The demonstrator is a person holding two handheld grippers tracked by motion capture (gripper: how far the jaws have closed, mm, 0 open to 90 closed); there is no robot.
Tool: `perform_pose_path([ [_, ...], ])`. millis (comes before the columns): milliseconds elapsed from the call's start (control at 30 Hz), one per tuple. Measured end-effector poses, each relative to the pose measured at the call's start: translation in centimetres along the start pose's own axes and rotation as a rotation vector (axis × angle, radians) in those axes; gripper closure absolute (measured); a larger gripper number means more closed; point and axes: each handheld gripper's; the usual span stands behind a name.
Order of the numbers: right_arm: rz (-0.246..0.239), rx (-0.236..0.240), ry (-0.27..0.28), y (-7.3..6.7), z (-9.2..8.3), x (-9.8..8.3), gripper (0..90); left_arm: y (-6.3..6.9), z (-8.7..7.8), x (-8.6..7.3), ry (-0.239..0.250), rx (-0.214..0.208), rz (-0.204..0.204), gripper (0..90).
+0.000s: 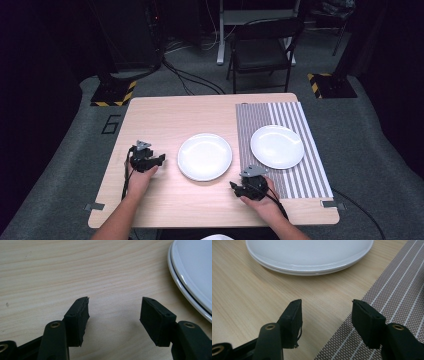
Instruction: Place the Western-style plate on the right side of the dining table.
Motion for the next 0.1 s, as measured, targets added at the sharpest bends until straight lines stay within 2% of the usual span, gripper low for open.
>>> perform_pose_path([
  [100,0.013,0.002,0.005,0.26,0.01,0.05,40.8,-0.19,-0.1,-0.09,-0.002,0.006,-0.006,38.7],
])
Point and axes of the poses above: each handheld gripper's, and its own axes: z roughly forward along the jaws, x roughly out of its top, y roughly to its right, and after that the axes turned 15 degrees about z, right-handed
